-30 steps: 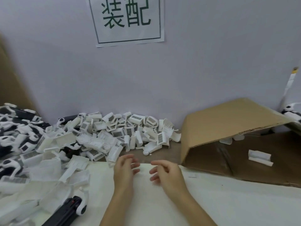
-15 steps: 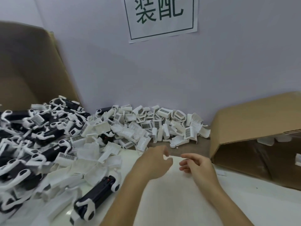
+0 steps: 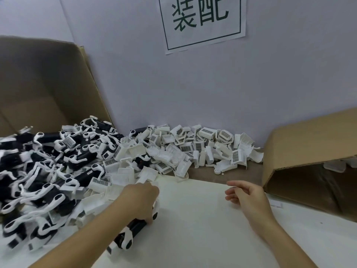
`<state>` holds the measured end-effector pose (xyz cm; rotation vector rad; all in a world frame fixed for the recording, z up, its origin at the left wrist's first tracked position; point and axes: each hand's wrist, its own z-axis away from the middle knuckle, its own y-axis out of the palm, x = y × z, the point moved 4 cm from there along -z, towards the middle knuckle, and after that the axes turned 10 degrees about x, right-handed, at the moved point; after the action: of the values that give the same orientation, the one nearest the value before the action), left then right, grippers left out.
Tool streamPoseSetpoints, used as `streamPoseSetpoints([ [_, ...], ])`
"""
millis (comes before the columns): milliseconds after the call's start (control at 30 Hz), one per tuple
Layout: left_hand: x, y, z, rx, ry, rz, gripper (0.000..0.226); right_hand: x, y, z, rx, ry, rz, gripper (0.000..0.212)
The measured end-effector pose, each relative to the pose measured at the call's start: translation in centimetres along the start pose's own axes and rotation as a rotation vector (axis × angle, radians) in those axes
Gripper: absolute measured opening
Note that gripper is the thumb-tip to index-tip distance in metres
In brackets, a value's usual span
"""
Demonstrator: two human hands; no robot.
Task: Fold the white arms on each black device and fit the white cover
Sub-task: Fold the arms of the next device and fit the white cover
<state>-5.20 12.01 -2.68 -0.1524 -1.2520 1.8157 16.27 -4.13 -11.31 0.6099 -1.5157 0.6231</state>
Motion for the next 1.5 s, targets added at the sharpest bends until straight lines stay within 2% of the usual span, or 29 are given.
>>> streamPoseSetpoints([
  [167,0.8,-1.3,-0.5,-0.046,0.145,0.301,0.073,-0.2,0.0,-0.1,0.004,0.009,-0.005,0.037],
  [233,1.1,-2.8,-0.7,-0.108,0.213,0.483,0.063,-0.2,0.0,-0.2,0.003,0.007,-0.007,0.037],
  [333,1.0,-5.1,-0.8,-0.270,0.296,0.897,0.029,-0.3,0.1,-0.2,0.007,0.001,-0.009,0.036],
  [433,-1.0,-6.1,-0.8,-0.508,0.341,1.239,0.025,-0.3,0.1,-0.2,0.016,-0.012,-0.008,0.034],
  [567,-7.0,-4.9,-0.6,-0.851,0.468,1.339,0.042,0.3,0.5,0.0,0.108,-0.013,-0.112,0.029],
  [667,-11.6,-2.5,-1.4,-0.920,0.545,1.360,0.037,0.5,0.8,0.0,0.166,0.003,-0.286,0.052],
  [767,-14.2,-0.4,-2.6,-0.952,0.556,1.374,0.032,0.6,0.5,0.0,0.203,-0.025,-0.402,0.054],
  [900,-15.0,0.1,-2.9,-0.909,0.654,1.327,0.033,0.7,0.2,-0.1,0.193,-0.093,-0.352,0.040],
  [1000,-14.3,0.0,-3.0,-0.799,0.655,1.532,0.028,0.4,-0.1,-0.1,0.089,-0.143,-0.288,0.022],
  [1033,-13.8,0.1,-3.2,-0.783,0.630,1.656,0.029,0.5,-0.1,0.0,0.049,-0.190,-0.236,0.025],
  [1133,-12.2,0.3,-3.8,-0.718,0.571,1.920,0.026,1.5,0.7,1.0,-0.008,-0.388,0.019,0.052],
  [1233,-12.1,0.1,-4.2,-0.548,0.566,1.982,0.023,1.7,2.3,1.8,0.101,-0.490,0.302,0.074],
  [1333,-12.6,-0.1,-4.4,-0.437,0.585,2.059,0.018,1.4,3.6,2.2,0.198,-0.555,0.535,0.080],
  [1500,-12.0,0.1,-4.8,-0.413,0.588,2.278,0.026,1.3,3.4,2.0,0.105,-0.489,0.598,0.085],
])
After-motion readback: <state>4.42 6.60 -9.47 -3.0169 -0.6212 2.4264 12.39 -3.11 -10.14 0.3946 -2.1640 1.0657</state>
